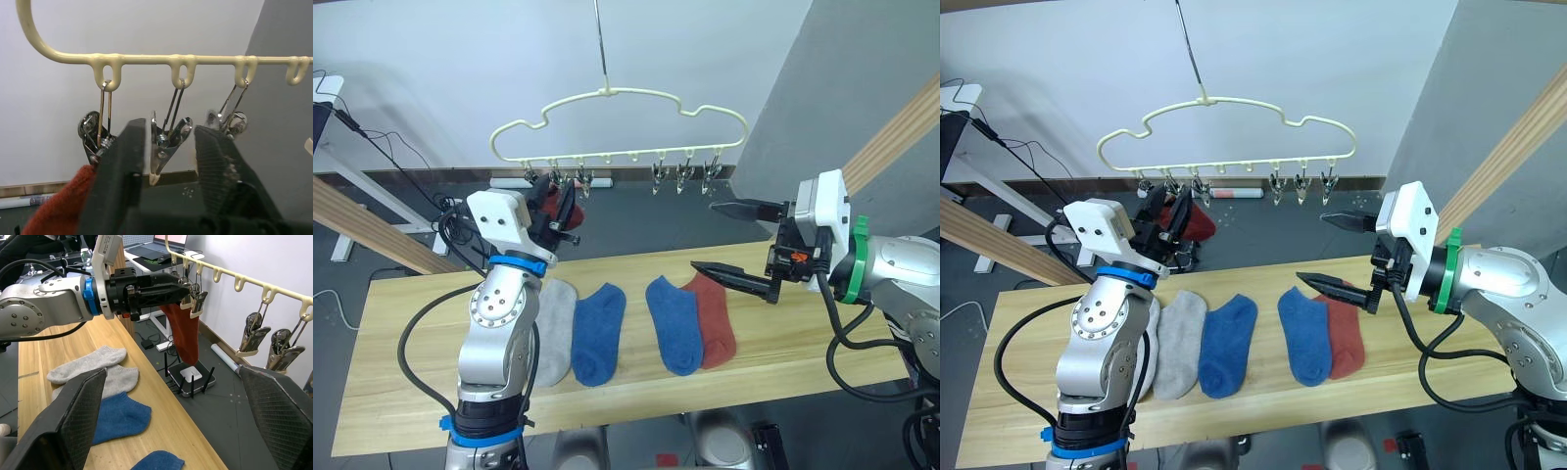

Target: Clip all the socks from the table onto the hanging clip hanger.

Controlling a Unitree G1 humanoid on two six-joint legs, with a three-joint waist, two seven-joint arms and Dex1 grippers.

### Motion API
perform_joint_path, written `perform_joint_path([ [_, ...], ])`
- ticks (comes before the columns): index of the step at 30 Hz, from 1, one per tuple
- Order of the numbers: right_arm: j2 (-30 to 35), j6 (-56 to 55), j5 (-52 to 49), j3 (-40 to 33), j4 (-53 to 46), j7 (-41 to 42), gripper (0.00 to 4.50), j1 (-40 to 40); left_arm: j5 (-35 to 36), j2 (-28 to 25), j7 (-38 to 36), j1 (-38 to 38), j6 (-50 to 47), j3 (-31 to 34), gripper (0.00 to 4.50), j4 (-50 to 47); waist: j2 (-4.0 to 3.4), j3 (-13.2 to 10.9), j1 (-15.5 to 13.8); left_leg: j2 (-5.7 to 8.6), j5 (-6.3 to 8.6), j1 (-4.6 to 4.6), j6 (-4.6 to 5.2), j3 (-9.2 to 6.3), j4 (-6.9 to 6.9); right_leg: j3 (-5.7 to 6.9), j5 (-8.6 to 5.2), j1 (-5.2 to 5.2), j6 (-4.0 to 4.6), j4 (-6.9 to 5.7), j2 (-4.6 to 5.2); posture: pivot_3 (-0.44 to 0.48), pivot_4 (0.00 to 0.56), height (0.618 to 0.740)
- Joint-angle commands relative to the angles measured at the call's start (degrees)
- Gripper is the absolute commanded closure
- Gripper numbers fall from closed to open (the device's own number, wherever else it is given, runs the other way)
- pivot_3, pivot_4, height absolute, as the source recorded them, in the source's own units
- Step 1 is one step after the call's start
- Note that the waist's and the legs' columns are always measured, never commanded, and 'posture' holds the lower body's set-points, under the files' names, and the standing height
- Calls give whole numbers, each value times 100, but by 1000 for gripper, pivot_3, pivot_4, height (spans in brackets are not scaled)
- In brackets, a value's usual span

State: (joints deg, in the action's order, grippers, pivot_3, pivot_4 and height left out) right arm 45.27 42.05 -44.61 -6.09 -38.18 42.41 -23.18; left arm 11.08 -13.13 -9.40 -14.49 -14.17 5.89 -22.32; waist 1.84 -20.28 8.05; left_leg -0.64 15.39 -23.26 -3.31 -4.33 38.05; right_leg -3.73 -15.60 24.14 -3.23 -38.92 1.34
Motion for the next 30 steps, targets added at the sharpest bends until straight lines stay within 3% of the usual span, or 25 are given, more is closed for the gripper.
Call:
perform_joint_path([
  [1, 53, -14, -111, -111, -141, 9, 0, 32, -109, -29, 23, -66, 205, 43, 3885, -83, 0, 0, 1, 0, 0, 0, 0, 0, 0, 0, 0, 0, 0, 0, 0, -273, 337, 737],
  [17, 92, -41, -42, -51, -207, 80, 0, 260, -139, -130, -151, 82, 292, 96, 3970, -132, 0, 0, -3, -1, 0, 0, 0, 0, 0, -1, 0, 0, 0, 0, 1, -263, 335, 737],
  [20, 266, 8, 399, 204, -243, -53, 0, 546, -19, -117, -193, 108, 212, 116, 3971, -190, 1, 1, -4, -1, 0, 0, 0, -1, 1, 0, 0, 0, 0, -2, 1, -263, 336, 737],
  [23, 94, 0, 1120, 649, -158, -685, 0, 919, 84, -170, -222, 81, 102, 159, 3977, -255, 7, 4, -8, -1, 0, 0, 0, -4, 1, 4, 0, -1, 0, -1, 0, -261, 341, 737],
  [30, -1080, -217, 2471, 1547, 516, -2096, 0, 1438, 394, -378, -418, 35, -292, 226, 3978, -477, 17, 10, 4, -5, -1, 4, -2, 1, 1, -4, 1, 2, -1, -6, -2, -252, 347, 737],
])
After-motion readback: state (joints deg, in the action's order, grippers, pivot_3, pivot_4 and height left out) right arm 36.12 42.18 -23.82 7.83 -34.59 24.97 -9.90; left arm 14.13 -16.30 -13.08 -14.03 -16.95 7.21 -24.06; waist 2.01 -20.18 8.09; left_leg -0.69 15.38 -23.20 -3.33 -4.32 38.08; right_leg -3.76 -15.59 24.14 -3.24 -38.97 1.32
